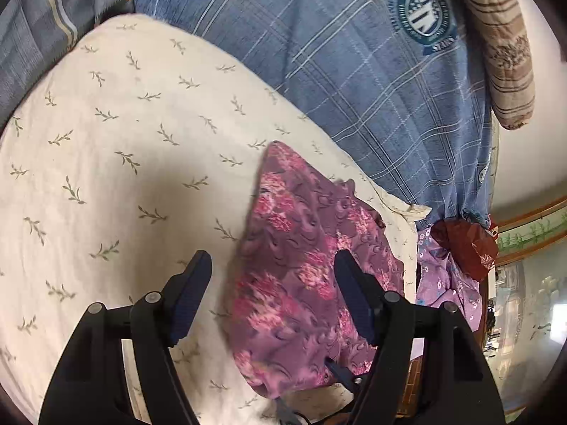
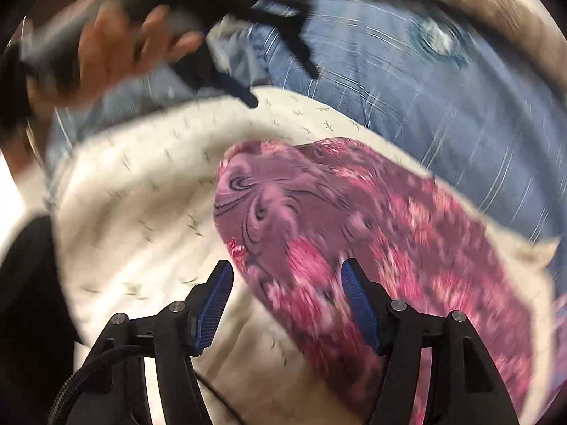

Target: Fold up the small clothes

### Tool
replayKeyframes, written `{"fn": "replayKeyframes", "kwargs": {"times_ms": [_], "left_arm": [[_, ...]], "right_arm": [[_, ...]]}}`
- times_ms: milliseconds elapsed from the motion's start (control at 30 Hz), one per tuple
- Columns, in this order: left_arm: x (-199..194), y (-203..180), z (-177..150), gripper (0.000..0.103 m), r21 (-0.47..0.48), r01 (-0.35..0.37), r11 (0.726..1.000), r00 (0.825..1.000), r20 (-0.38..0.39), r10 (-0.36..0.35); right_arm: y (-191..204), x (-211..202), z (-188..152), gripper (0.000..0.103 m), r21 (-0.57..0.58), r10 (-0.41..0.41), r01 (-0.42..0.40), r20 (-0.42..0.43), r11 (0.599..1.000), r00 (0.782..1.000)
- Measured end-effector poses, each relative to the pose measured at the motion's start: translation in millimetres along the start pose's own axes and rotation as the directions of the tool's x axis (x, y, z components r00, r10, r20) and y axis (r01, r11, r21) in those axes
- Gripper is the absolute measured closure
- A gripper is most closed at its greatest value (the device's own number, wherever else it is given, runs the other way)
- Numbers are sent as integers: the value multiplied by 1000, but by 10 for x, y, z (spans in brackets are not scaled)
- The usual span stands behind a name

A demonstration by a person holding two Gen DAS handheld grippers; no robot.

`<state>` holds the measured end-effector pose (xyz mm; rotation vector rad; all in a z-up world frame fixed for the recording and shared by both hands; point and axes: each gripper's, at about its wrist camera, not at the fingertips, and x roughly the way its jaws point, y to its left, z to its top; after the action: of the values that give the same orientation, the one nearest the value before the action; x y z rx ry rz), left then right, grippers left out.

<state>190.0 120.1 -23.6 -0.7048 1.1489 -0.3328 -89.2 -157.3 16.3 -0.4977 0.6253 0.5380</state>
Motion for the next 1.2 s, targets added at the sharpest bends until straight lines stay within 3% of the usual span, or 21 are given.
{"fn": "replayKeyframes", "kwargs": {"times_ms": [100,133,167,233,367,500,533,567,600,633,733,800,867,933,967,1067,1133,1167,1200], "left_arm": [[136,3,38,32,-17,33,999,999,-41,-33],[170,-5,38,32,-19,46,999,997,-54,-47],[203,-18,34,32,-16,56,998,996,-66,-57],[281,-87,12,31,-2,87,996,991,-99,-87],[508,-193,14,27,-27,120,992,983,-133,-122],[838,-351,-36,28,-85,213,973,956,-189,-226],[886,-431,-66,36,-53,205,977,958,-193,-211],[904,-512,-91,69,-6,182,983,965,-189,-180],[933,-621,-138,89,58,159,986,970,-195,-145],[954,-686,-171,97,89,157,984,969,-209,-136],[851,-854,-237,97,167,151,974,979,-164,-124],[770,-938,-259,97,185,160,970,981,-139,-135],[694,-994,-282,97,190,168,967,982,-123,-146],[625,-1097,-335,97,215,151,965,986,-100,-132],[591,-1155,-368,97,224,152,963,987,-95,-133],[551,-1362,-456,98,253,147,956,988,-88,-129],[550,-1535,-519,97,279,144,949,988,-91,-124],[554,-1625,-554,97,295,143,945,988,-93,-121],[558,-1735,-593,97,312,140,940,989,-95,-115]], "right_arm": [[190,258,122,42,-92,-119,118,-1,989,993],[182,290,150,64,-82,-106,106,2,991,994],[140,300,178,78,-53,-84,84,0,995,996],[-8,245,204,86,35,-37,36,23,999,999],[-259,0,98,88,130,-40,28,93,991,995],[-328,-169,10,87,168,-44,25,108,986,993],[-350,-180,-2,87,180,-32,13,107,984,994],[-382,-184,-21,86,195,-9,-11,100,981,995],[-426,-195,-42,83,212,12,-32,95,977,995],[-461,-247,-81,73,226,21,-42,95,973,995],[-686,-482,-313,42,314,9,-50,132,948,991],[-979,-642,-499,40,427,-5,-69,169,901,986],[-1307,-700,-623,47,527,-51,-42,161,849,986],[-1532,-676,-702,86,576,-23,-81,170,813,985],[-1621,-640,-740,90,600,-13,-93,169,795,986],[-1824,-395,-969,90,691,37,-118,131,713,991],[-1898,-159,-1220,93,760,121,-165,115,629,986],[-1938,-141,-1375,94,791,136,-225,180,568,974],[-1984,-162,-1438,94,803,141,-263,222,535,965]]}}
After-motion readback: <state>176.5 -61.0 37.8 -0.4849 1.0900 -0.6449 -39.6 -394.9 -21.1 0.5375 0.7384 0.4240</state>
